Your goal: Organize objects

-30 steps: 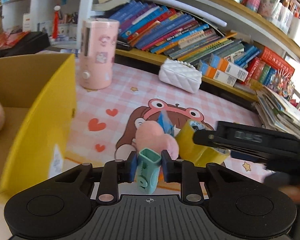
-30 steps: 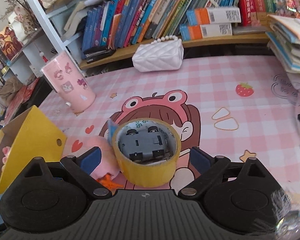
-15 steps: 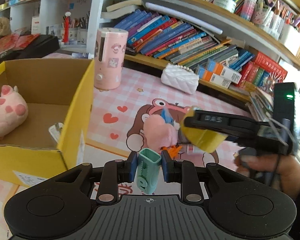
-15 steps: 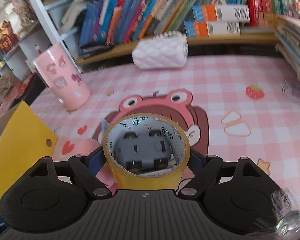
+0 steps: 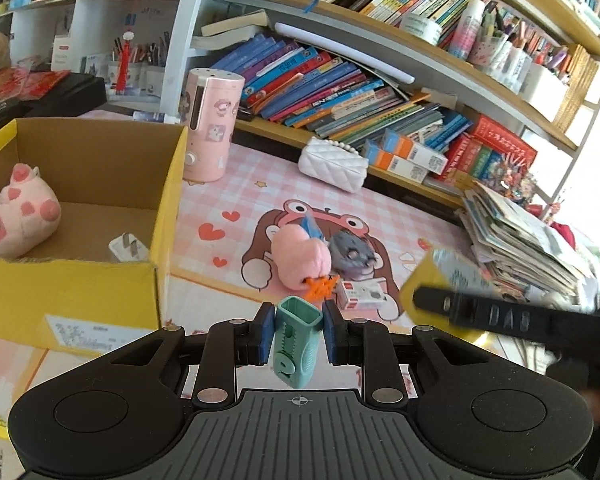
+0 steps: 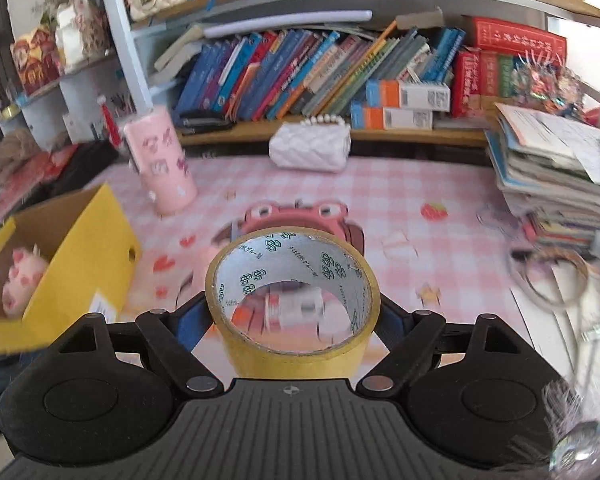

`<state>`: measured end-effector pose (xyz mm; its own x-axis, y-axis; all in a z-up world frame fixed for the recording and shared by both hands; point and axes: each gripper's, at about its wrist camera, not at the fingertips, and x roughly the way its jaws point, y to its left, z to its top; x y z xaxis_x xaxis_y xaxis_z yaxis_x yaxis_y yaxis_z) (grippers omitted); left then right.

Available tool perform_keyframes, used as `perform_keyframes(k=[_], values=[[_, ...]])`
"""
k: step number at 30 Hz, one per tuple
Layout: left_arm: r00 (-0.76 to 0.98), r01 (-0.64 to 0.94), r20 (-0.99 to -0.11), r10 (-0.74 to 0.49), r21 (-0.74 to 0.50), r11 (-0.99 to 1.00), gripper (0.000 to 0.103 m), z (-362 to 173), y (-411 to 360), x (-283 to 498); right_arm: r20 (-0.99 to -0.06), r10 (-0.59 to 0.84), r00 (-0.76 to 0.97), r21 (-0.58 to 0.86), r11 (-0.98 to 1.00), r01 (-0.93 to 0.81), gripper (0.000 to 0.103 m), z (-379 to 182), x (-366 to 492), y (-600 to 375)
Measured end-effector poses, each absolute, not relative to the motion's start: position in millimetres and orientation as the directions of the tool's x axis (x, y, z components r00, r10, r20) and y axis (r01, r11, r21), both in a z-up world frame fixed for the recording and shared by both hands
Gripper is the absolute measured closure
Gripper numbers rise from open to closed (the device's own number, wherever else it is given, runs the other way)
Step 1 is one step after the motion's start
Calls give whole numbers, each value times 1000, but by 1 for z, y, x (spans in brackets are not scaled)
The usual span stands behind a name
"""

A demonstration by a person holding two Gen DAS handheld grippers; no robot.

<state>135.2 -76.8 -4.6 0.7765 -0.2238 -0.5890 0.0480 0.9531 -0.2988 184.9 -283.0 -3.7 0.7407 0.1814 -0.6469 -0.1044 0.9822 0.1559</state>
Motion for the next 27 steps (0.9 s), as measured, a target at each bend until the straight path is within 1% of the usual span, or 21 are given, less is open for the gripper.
perform_keyframes(k=[7, 16, 27], values=[[790, 55, -566, -235, -316, 947, 79, 0, -47, 103, -683, 163, 712, 114, 987, -117, 21, -12, 140, -249], [788, 10, -579, -210, -328, 945, 79, 1, 7, 62, -726, 174, 666, 77, 982, -173, 21, -18, 96, -188], [804, -8, -567, -179, -312, 950, 79, 7, 66, 20, -759, 231, 609, 99, 965, -243, 21, -26, 57, -117]])
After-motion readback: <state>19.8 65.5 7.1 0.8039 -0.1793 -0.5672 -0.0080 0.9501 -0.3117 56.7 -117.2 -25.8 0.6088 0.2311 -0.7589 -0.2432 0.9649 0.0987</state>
